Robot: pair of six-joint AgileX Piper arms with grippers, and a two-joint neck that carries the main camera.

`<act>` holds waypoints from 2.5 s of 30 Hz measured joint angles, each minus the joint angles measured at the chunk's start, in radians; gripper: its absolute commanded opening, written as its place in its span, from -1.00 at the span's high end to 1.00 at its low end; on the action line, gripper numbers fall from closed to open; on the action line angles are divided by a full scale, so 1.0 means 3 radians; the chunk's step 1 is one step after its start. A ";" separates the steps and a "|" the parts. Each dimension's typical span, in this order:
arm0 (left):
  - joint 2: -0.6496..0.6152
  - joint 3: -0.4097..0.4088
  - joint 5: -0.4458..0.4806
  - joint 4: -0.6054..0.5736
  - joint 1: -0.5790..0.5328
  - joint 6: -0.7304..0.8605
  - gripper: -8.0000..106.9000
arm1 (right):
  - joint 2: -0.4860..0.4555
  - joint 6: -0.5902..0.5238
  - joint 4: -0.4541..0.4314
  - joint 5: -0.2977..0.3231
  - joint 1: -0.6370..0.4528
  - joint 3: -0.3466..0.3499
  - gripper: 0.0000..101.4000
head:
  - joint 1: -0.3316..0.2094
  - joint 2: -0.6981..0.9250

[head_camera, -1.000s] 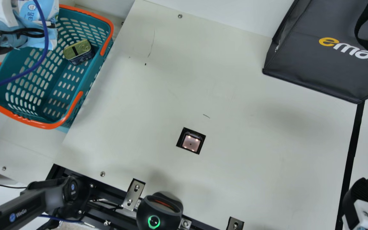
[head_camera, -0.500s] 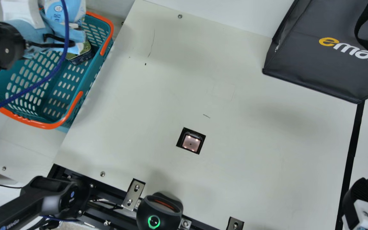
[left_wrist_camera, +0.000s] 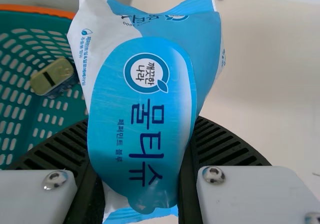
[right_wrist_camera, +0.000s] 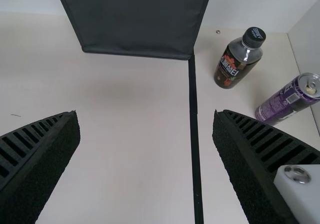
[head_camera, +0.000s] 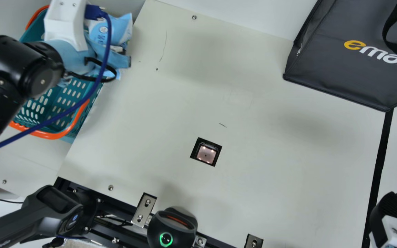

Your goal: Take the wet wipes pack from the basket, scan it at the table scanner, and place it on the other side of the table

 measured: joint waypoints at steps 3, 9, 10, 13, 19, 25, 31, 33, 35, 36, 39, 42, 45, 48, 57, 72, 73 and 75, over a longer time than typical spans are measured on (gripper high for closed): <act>0.0006 0.0006 0.0059 0.0031 -0.0221 -0.0142 1.00 | 0.0000 0.0000 0.0000 0.0000 0.0000 0.0000 -0.87 | 0.0000 0.0005; 0.0044 0.0013 0.0156 0.0077 -0.0671 -0.0417 1.00 | 0.0000 0.0000 0.0000 0.0000 0.0000 0.0000 -0.87 | -0.0005 0.0000; 0.0060 0.0013 0.0166 0.0077 -0.0747 -0.0462 1.00 | 0.0000 0.0000 0.0000 0.0000 0.0000 0.0000 -0.87 | 0.0000 0.0000; 0.0097 0.0013 0.0203 0.0106 -0.0948 -0.0593 1.00 | 0.0000 0.0000 0.0000 0.0000 0.0000 0.0000 -0.87 | -0.0005 0.0000; 0.0174 0.0013 0.0253 0.0146 -0.1329 -0.0858 1.00 | 0.0000 0.0000 0.0000 0.0000 0.0000 0.0000 -0.87 | 0.0000 0.0000; 0.0264 0.0013 0.0273 0.0174 -0.1657 -0.1111 1.00 | 0.0000 0.0000 0.0000 0.0000 0.0000 0.0000 -0.87 | 0.0000 0.0005; 0.0358 0.0032 0.0273 0.0187 -0.1953 -0.1386 1.00 | 0.0000 0.0000 0.0000 0.0000 0.0000 0.0000 -0.87 | 0.0000 0.0005; 0.0386 0.0046 0.0273 0.0187 -0.2045 -0.1485 1.00 | 0.0000 0.0000 0.0000 0.0000 0.0000 0.0000 -0.87 | 0.0000 0.0000; 0.0420 0.0069 0.0268 0.0187 -0.2123 -0.1571 1.00 | 0.0000 0.0000 0.0000 0.0000 0.0000 0.0000 -0.87 | 0.0000 0.0000; 0.0437 0.0086 0.0260 0.0187 -0.2161 -0.1618 1.00 | 0.0000 0.0000 0.0000 0.0000 0.0000 0.0000 -0.87 | 0.0000 0.0005; 0.0483 0.0124 0.0235 0.0187 -0.2279 -0.1745 1.00 | 0.0000 0.0000 0.0000 0.0000 0.0000 0.0000 -0.87 | 0.0000 0.0005; 0.0522 0.0169 0.0185 0.0180 -0.2385 -0.1883 1.00 | 0.0000 0.0000 0.0000 0.0000 0.0000 0.0000 -0.87 | 0.0000 0.0000; 0.0570 0.0234 0.0132 0.0180 -0.2485 -0.2002 1.00 | 0.0000 0.0000 0.0000 0.0000 0.0000 0.0000 -0.87 | 0.0000 0.0000; 0.0614 0.0295 0.0064 0.0180 -0.2583 -0.2117 1.00 | 0.0000 0.0000 0.0000 0.0000 0.0000 0.0000 -0.87 | 0.0000 0.0000; 0.0749 0.0460 -0.0171 0.0245 -0.2796 -0.2447 1.00 | 0.0000 0.0000 0.0000 0.0000 0.0000 0.0000 -0.87 | -0.0005 0.0005; 0.0997 0.0629 -0.0470 0.0417 -0.2975 -0.2841 1.00 | 0.0000 0.0000 0.0000 0.0000 0.0000 0.0000 -0.87 | 0.0000 0.0000; 0.1012 0.0643 -0.0500 0.0438 -0.2974 -0.2870 1.00 | 0.0000 0.0000 0.0000 0.0000 0.0000 0.0000 -0.87 | -0.0005 0.0000; 0.1038 0.0668 -0.0525 0.0478 -0.2981 -0.2903 1.00 | 0.0000 0.0000 0.0000 0.0000 0.0000 0.0000 -0.87 | 0.0000 0.0000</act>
